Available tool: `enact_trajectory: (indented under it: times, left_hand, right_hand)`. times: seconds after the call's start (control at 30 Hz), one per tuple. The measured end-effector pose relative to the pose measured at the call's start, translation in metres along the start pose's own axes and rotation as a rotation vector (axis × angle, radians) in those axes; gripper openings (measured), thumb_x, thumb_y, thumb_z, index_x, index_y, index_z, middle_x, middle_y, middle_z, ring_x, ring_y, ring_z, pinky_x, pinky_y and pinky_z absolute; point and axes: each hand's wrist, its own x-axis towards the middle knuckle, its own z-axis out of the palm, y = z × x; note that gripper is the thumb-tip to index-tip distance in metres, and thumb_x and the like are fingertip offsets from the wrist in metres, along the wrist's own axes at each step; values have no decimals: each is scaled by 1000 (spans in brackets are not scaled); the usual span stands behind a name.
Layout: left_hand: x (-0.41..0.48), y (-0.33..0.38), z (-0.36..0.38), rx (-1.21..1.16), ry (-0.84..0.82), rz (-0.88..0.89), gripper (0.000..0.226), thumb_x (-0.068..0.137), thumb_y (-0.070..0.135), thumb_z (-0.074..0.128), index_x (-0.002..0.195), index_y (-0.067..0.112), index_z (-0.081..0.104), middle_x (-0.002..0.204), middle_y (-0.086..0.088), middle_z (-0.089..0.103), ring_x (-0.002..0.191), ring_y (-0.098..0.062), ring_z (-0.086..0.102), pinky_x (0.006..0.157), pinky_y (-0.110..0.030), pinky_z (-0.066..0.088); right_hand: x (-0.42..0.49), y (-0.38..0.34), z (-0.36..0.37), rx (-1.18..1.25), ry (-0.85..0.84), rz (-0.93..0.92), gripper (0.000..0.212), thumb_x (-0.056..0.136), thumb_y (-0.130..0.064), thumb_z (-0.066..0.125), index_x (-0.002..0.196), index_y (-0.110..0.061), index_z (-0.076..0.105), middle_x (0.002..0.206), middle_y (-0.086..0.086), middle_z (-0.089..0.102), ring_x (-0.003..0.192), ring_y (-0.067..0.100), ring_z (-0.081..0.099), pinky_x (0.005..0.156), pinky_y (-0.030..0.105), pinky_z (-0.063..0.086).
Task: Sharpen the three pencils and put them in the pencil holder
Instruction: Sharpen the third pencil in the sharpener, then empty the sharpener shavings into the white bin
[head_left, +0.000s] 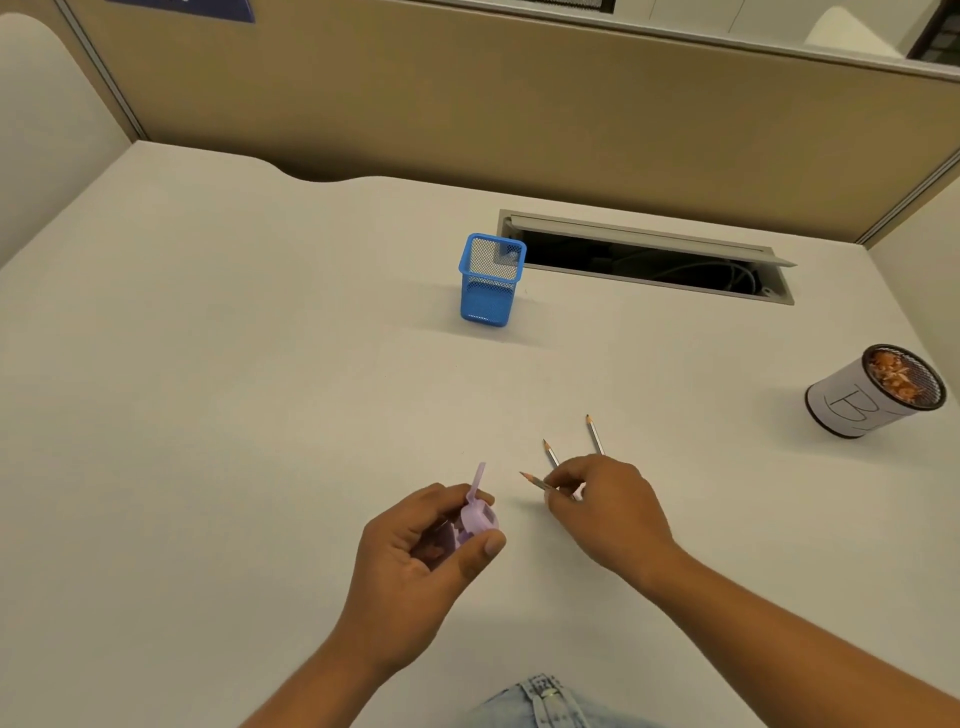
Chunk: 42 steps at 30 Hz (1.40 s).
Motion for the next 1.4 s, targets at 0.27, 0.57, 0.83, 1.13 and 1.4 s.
enact_trajectory:
  times: [0.27,0.57,0.83,1.13,1.4]
  left_hand:
    - [5,-8,-3,6,12,-28,22,73,45,77,93,39,74,90,1,74,73,-23,65,68,-23,57]
    - [9,-13,-1,-28,3,-38,30,72,57,76,94,37,74,89,-2,72,72,-22,63,67,-22,56]
    - [8,-6,-4,-50,-20,-42,26,72,54,76,95,42,74,90,6,74,76,-23,66,69,-25,59]
    - [8,9,-7,-54,-154,-73,21,75,42,75,96,37,75,86,6,75,79,-22,67,66,-24,58]
    - [9,33,-19,-291,-285,-116,15,75,33,77,83,20,78,63,11,65,50,-3,50,48,-12,40]
  right_hand:
    - [29,-8,22,-255,-26,-74,13,85,-28,60,93,-27,71,86,-6,74,80,21,67,72,32,56]
    - [40,-6,30,-253,-38,-92,14,85,-33,66,91,-20,69,84,-1,73,81,22,68,75,35,57]
    - [22,-27,-10,53,25,-49,20,85,-47,67,78,-28,69,67,-12,70,60,5,65,54,21,51]
    - [-44,-85,-71,561,-304,-390,13,90,-24,65,94,-27,77,91,-8,76,80,12,69,67,25,55]
    - [-81,-88,-69,516,-129,-445,11,82,-36,73,91,-34,78,90,-10,73,81,19,66,69,29,55]
